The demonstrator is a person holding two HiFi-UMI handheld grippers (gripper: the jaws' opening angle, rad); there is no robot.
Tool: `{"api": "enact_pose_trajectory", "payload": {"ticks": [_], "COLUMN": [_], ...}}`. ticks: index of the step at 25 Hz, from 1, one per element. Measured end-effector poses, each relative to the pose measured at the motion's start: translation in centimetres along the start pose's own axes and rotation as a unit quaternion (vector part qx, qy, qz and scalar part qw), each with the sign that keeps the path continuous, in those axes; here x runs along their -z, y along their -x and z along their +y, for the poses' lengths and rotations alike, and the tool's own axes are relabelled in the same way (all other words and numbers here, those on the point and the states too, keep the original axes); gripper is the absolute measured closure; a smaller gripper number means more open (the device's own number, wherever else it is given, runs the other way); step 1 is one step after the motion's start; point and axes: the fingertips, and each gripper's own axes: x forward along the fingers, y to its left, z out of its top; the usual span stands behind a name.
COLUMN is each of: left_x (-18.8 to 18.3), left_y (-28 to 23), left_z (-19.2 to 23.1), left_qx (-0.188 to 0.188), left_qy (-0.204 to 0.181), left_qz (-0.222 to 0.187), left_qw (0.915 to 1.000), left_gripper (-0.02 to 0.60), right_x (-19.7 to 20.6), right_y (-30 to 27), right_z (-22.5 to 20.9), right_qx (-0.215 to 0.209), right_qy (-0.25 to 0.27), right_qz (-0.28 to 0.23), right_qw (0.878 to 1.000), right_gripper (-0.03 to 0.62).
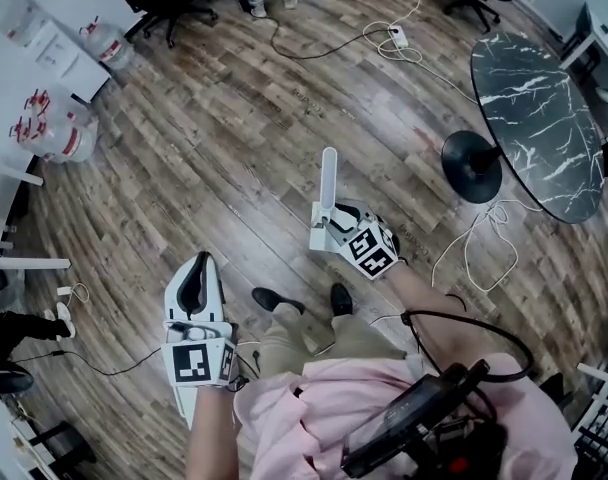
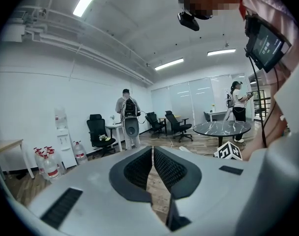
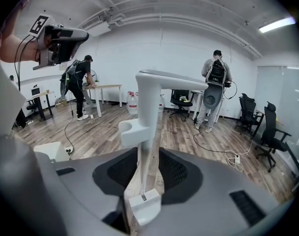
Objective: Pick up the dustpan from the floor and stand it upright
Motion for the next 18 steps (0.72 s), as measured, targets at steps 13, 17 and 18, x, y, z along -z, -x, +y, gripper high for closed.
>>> {"api": "enact_pose_trajectory", "payload": {"ticks": [13,17,18], "left_x": [-7.1,-10.1,-10.9], "left_y": [-4.5,-4.9,-4.9], "left_z": [-4.0,-4.8,-5.1], "left_qx": [0.025,0.027,0.028], "left_qy": [-0.010,-0.020,-0.024], "left_qz": [-0.066,-0.096,-0.104], "left_qw": [0.9974,0.9948,0.9939], "left_gripper": [0.560,0.560,0.560], "right_x": [0.7,-2.1,-3.6], "right_y": [6.3,9.7,10.7], "right_z": [-0.3,-1.9,-2.4], "right_qx": [-0.004,0.020,0.028], "right_qy": [-0.059,-0.085,-0.087], "right_qz": [0.014,-0.028,-0.047], "right_qw": [0.998,0.996,0.995], "right_gripper": [0.479,0.480,0.482]}}
